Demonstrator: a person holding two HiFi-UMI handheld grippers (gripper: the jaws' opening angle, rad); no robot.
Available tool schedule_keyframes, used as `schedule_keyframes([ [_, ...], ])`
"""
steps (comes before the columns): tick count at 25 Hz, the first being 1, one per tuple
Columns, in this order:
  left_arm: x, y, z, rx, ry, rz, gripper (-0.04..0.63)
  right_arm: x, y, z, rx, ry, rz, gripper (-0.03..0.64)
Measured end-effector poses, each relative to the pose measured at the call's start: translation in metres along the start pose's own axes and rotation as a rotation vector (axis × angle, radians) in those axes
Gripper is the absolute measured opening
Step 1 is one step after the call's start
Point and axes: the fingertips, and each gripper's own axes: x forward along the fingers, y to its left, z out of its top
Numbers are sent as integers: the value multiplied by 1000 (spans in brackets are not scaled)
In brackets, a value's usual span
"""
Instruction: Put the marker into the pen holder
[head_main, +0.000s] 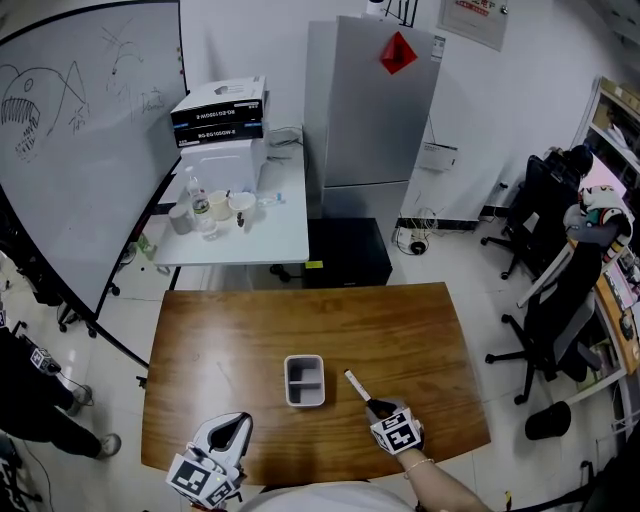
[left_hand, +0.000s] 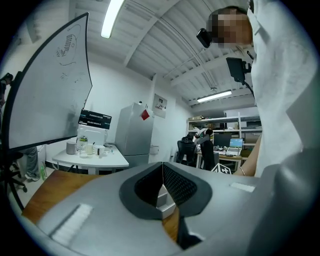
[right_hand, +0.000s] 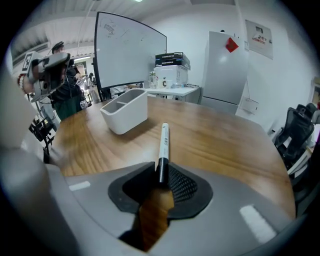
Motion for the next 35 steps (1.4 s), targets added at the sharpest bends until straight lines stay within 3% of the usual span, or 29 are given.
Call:
schedule_keyframes([
  [6,-2,5,4,5,-16,8,3,-13,3,13,37,-56,-4,67],
  [21,-1,3,0,-31,-41,-8,2,-79,17,84,49,-354,14,58],
  [24,-1,0,0,-35,-42,-14,2,-89,17,93,31,-390,5,0],
  [26,-1,0,-1,-37,-38,-18,2,-80,20,87,-43,-352,-8,1],
  [29,0,-3,-4,-38,-31,-26,2,-56,24,40,-173,-175,-16,17],
  [31,0,-4,-5,-39,-27,-27,2,-43,23,5,-229,-52,-17,169],
  [32,-1,-4,-5,-38,-27,-26,2,-38,21,-6,-239,-16,-25,190],
  [35,2,-1,-5,-38,-27,-23,2,-25,15,-21,-216,41,-1,167],
])
